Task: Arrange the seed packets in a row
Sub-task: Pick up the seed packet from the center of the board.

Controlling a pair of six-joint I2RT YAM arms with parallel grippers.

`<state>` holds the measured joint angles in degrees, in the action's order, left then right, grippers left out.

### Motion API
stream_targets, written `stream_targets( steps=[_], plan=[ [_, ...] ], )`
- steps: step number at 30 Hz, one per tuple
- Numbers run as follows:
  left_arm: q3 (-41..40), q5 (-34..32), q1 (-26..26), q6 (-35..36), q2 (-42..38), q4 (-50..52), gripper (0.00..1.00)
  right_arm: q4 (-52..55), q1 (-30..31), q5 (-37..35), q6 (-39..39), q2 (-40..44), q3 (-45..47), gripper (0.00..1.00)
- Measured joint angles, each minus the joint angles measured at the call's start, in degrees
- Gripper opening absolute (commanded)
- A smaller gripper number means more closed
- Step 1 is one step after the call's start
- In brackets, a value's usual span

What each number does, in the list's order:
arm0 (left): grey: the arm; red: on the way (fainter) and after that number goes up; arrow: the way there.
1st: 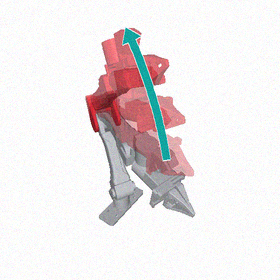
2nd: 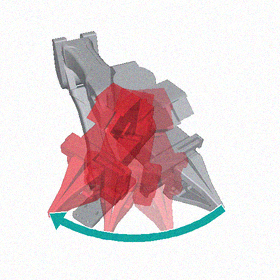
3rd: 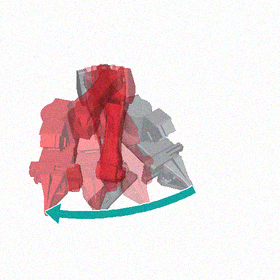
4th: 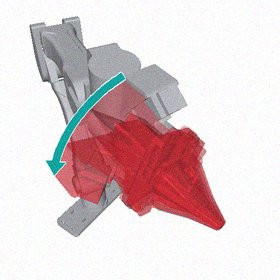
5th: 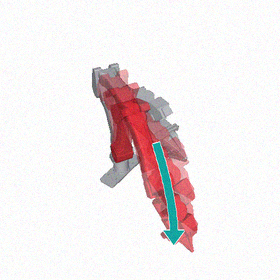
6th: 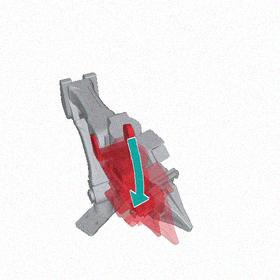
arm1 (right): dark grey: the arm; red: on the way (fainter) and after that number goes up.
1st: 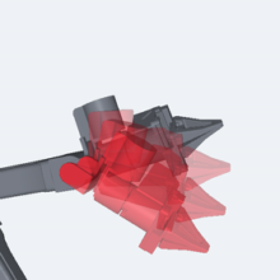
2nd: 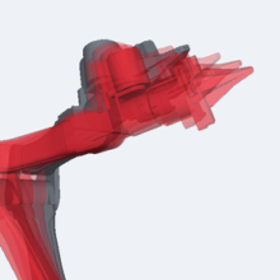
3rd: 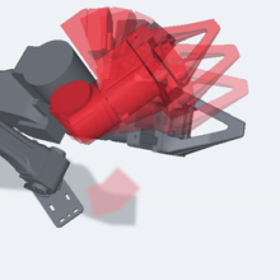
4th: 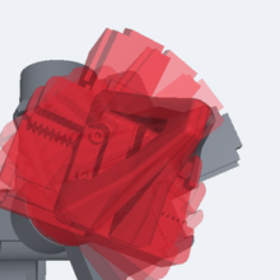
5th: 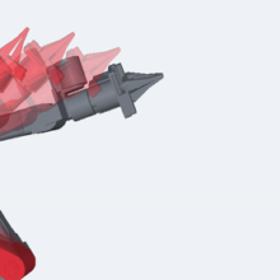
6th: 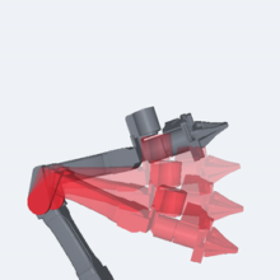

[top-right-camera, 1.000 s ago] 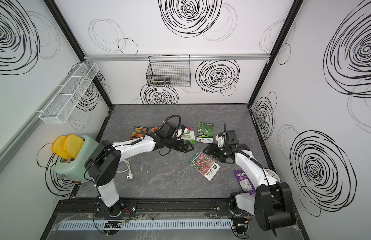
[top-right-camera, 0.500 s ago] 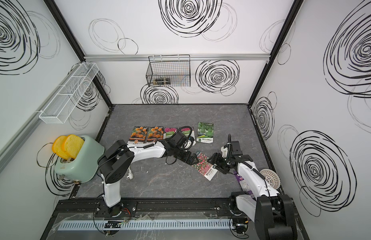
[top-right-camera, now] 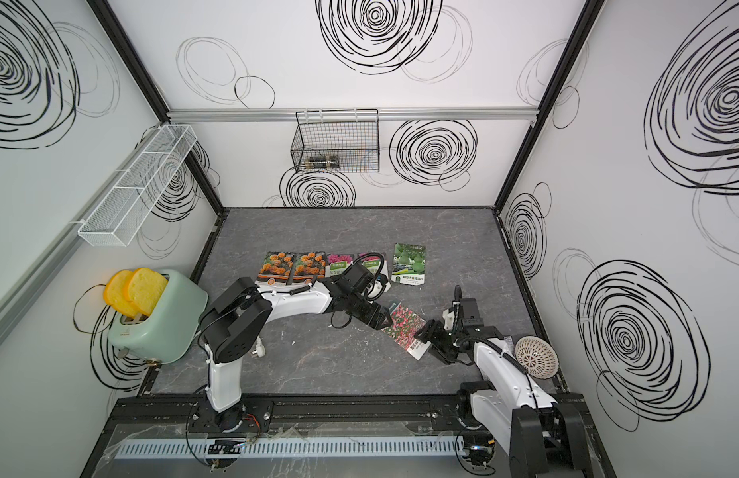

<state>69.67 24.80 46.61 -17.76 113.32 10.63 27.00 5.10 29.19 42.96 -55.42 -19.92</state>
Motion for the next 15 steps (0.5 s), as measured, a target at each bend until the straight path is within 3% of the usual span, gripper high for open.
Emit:
stream_targets(
  steps=[9, 13, 15],
  plan=[
    [-0.26, 1.16, 0.83, 0.22, 0.26, -0.17, 0.69, -0.57, 0.02, -0.68, 1.88, 1.99, 1.2, 0.7],
    [-0.24, 1.6, 0.83, 0.0, 0.72, -0.24, 0.5, -2.38, -0.11, -0.17, 2.54, 1.42, 1.84, 0.7],
    [-0.26, 1.77, 0.7, -0.09, 0.96, -0.22, 0.46, -3.13, -0.11, 0.07, 2.78, 1.03, 1.9, 0.7]
  ],
)
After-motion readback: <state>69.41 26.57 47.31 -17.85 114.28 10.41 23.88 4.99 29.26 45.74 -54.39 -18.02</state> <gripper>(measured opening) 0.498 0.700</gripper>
